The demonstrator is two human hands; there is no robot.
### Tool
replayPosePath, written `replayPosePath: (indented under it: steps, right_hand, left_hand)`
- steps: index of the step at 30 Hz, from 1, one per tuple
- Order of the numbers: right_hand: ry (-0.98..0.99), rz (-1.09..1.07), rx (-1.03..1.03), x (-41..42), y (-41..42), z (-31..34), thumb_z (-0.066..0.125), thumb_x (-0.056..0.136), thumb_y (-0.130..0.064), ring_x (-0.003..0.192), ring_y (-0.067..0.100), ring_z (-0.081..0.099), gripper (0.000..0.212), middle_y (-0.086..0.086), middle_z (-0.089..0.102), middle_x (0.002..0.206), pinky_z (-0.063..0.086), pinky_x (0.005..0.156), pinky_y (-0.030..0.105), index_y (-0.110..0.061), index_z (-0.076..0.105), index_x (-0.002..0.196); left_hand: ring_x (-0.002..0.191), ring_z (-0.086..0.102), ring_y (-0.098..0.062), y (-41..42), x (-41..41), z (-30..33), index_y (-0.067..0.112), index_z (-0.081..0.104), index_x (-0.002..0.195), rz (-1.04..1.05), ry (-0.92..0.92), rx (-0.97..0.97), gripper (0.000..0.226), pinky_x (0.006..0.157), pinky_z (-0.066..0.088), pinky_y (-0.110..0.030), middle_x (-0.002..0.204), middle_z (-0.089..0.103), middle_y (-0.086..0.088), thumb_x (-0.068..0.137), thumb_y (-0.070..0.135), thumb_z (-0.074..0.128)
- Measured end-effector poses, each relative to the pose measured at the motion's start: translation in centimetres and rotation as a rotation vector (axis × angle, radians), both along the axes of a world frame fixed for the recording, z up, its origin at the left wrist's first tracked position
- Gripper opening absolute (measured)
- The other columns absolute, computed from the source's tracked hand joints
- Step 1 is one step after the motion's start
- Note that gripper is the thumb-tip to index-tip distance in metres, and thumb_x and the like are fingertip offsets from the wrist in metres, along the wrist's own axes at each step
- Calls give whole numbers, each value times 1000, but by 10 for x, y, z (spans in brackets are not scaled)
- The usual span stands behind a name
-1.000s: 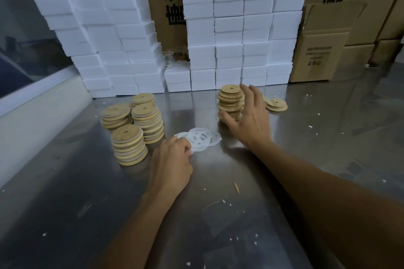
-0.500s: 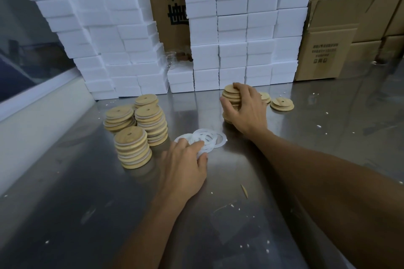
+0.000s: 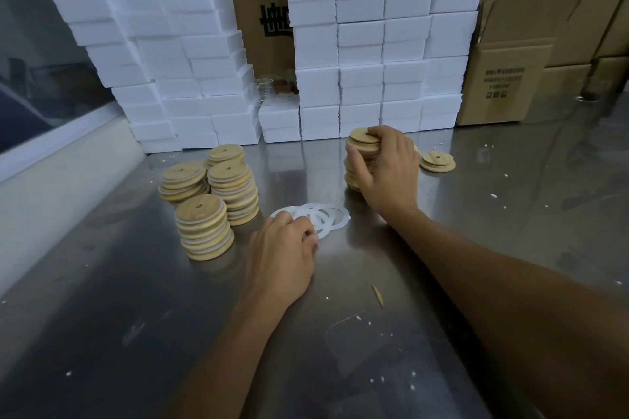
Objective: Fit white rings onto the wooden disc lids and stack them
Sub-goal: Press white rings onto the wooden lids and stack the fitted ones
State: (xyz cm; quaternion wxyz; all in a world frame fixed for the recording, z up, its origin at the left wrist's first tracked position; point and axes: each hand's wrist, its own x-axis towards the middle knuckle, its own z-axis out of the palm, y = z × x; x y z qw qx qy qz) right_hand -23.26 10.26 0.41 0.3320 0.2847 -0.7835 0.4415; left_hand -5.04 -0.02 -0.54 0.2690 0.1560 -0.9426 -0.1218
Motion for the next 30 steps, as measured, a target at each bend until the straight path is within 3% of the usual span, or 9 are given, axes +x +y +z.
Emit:
replayPosePath:
  steps: [7,12,15,19,22,24,27,30]
  right_hand:
    - [-41,110,-92,31,17,-1,64,92,-37,107,20,52,41,6,59,117,43,93,32,-9,56,122]
    - [-179,231,-96,54,29,-1,68,92,-36,110,11,53,41,0,57,120,43,89,21,-15,53,124]
    - [-193,271,-123,64,34,-1,74,87,-28,105,9,54,40,1,59,116,46,86,19,-13,56,120]
    - [-169,259,-157,69,39,-2,79,79,-11,108,16,56,37,5,60,115,48,89,22,-6,62,111]
    - [-198,199,-141,68,41,-5,77,78,-7,115,11,50,35,5,54,125,36,94,4,-5,64,110]
    - [-225,172,-147,67,41,-6,78,79,-10,116,4,46,32,3,51,128,31,94,-1,-7,66,109]
    - [-230,161,-172,66,40,-6,80,81,-17,112,2,48,22,-1,54,122,33,93,1,-10,72,100]
    - [-239,191,-155,66,38,-6,78,83,-14,113,-2,48,13,-2,55,121,38,95,13,-12,72,94]
  left_hand:
    - [89,54,-19,-1,0,0,17,66,93,-24,29,34,14,73,46,-34,93,57,1,93,28,58]
    - [98,45,-18,-1,0,-3,27,61,127,-4,-41,-46,35,79,45,-37,103,43,2,95,38,51]
    - [94,43,-16,-1,0,-3,26,67,118,-6,-33,-60,29,76,42,-33,98,40,4,98,34,49]
    - [93,49,-18,-2,1,-1,16,73,106,-26,13,-25,21,75,48,-35,97,50,0,95,23,56]
    - [91,50,-18,-2,2,0,13,74,97,-38,35,7,15,75,48,-36,93,50,0,92,17,61]
    - [90,49,-18,-2,2,0,11,73,94,-45,43,19,13,74,48,-37,92,49,0,92,13,61]
    - [91,49,-23,-3,2,1,6,70,89,-39,74,11,11,71,48,-43,91,46,-1,91,8,60]
    - [89,50,-27,-3,2,4,2,65,87,-44,182,-7,9,69,46,-44,90,51,-7,92,5,58]
